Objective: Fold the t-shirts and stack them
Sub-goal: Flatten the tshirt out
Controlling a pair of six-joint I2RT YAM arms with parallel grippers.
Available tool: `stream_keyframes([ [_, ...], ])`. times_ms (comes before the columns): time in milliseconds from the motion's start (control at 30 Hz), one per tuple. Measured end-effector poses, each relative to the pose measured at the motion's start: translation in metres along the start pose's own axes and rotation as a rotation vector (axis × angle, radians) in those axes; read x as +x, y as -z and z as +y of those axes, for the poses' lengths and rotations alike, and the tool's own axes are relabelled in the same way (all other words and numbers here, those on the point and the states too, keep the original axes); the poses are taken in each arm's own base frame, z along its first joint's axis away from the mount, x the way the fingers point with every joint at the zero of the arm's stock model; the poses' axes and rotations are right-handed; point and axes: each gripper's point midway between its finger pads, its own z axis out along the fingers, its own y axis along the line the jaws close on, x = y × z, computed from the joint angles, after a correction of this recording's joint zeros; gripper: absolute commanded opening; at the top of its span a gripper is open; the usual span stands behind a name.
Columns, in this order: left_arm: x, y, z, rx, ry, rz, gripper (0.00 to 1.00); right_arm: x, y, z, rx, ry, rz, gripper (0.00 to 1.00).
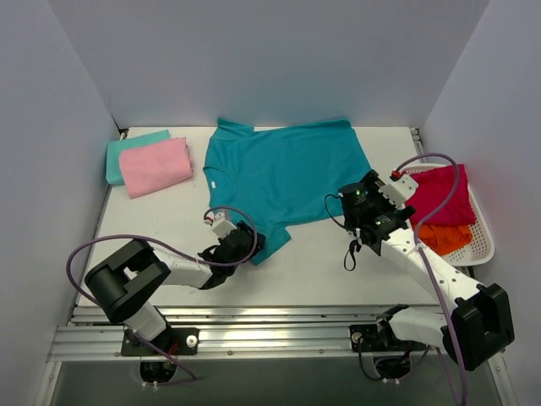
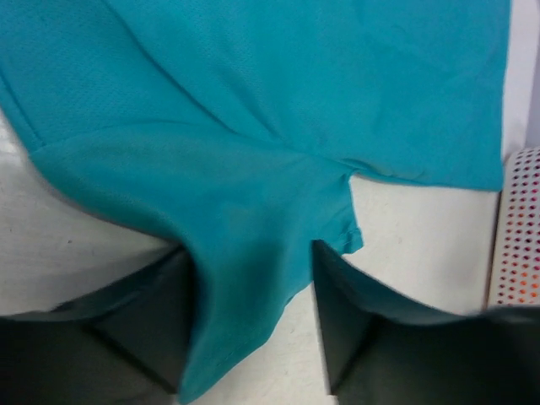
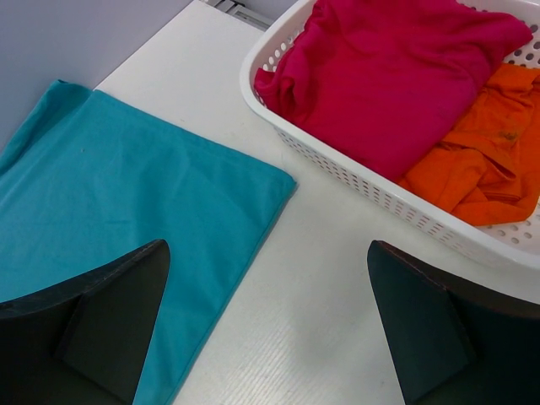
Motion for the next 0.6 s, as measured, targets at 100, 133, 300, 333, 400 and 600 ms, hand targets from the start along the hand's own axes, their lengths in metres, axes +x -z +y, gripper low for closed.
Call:
stream_keyframes([
  [100, 0.009, -0.004, 0.007, -0.015, -0.016, 0.031, 0.12, 0.000, -0.001, -0.001, 0.008, 0.004, -0.006, 1.00],
  [133, 0.012, -0.004, 0.010, -0.025, -0.025, 0.042, 0.03, 0.001, -0.001, -0.001, 0.010, 0.005, -0.007, 1.00],
  [300, 0.011, -0.004, 0.014, -0.036, -0.037, 0.050, 0.02, 0.001, -0.002, -0.002, 0.019, 0.008, -0.014, 1.00],
  [333, 0.009, -0.003, 0.015, -0.038, -0.041, 0.048, 0.02, 0.001, -0.003, -0.002, 0.021, 0.010, -0.014, 1.00],
  [400, 0.000, 0.004, 0.021, -0.045, -0.041, 0.037, 0.02, 0.004, -0.003, -0.002, 0.019, 0.012, -0.005, 1.00],
  [600, -0.046, 0.039, 0.042, -0.067, -0.024, -0.068, 0.02, 0.044, 0.007, 0.006, -0.068, 0.000, 0.107, 1.00],
])
